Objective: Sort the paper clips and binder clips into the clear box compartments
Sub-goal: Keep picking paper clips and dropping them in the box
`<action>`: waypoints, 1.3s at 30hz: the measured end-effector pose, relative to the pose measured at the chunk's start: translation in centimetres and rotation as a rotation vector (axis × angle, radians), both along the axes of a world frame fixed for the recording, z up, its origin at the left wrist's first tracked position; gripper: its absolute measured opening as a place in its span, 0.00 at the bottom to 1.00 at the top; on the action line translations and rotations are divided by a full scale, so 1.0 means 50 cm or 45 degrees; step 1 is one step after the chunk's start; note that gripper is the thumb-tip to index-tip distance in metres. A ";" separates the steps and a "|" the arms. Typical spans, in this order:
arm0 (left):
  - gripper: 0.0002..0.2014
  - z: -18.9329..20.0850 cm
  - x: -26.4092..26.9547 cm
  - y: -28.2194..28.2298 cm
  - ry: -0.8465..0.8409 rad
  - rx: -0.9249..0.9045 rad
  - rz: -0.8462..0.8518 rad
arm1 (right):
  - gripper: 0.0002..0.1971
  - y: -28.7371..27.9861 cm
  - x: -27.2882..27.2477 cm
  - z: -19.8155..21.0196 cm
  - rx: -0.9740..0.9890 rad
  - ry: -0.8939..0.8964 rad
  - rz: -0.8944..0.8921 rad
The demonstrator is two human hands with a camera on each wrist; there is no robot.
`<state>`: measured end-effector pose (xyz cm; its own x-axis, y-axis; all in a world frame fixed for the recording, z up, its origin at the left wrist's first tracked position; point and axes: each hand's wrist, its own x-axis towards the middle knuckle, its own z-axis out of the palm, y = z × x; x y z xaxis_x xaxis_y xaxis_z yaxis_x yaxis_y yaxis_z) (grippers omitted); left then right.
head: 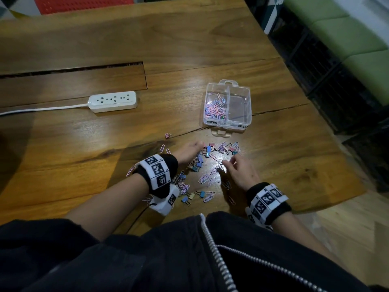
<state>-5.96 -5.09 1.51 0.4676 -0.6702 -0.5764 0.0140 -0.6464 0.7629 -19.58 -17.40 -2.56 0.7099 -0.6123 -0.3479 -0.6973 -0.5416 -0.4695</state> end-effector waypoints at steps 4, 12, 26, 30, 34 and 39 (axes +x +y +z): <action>0.19 -0.007 0.025 0.000 0.422 -0.173 0.382 | 0.13 0.004 0.015 0.007 -0.162 0.040 0.167; 0.12 -0.003 0.037 0.002 0.361 -0.065 0.241 | 0.10 0.002 0.022 0.014 -0.014 0.228 0.338; 0.13 0.006 0.062 -0.003 0.617 -0.150 0.541 | 0.14 -0.020 0.031 0.053 0.975 -0.249 -0.465; 0.10 0.047 0.092 -0.045 0.762 -0.181 0.591 | 0.16 -0.026 0.035 0.079 0.979 -0.302 -0.334; 0.09 0.093 0.135 -0.127 0.846 -0.332 0.706 | 0.15 -0.045 0.050 0.099 0.950 -0.360 -0.295; 0.25 0.107 0.162 -0.209 0.731 -0.324 0.637 | 0.10 -0.082 0.087 0.127 0.900 -0.361 -0.240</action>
<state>2.14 -15.53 6.88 0.4241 -0.6025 -0.6761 0.6911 -0.2671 0.6716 -15.22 -21.49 3.81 0.7359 -0.4322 -0.5212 -0.5499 0.0676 -0.8325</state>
